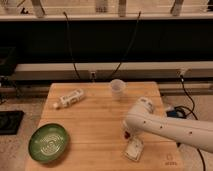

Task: Place the pepper on the white sponge

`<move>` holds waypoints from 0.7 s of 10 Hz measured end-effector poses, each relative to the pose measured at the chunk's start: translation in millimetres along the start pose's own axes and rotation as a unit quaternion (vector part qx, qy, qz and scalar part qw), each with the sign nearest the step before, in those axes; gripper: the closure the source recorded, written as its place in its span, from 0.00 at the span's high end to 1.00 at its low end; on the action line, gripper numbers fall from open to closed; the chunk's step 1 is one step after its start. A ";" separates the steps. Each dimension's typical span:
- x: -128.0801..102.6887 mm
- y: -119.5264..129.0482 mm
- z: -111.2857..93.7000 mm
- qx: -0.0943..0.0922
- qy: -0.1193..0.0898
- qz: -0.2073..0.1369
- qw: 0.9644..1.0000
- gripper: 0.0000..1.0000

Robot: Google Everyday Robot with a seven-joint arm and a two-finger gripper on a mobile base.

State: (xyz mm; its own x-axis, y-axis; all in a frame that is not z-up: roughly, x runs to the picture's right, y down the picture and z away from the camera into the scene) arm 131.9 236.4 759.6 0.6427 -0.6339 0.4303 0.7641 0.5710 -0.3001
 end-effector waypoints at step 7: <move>0.9 15.7 1.3 0.001 -0.015 0.009 1.000 0.02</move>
State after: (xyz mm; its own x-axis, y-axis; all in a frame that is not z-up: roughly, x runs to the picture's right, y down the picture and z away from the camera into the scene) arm 144.4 245.4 756.4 0.6545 -0.6070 0.4507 0.7520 0.5840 -0.3057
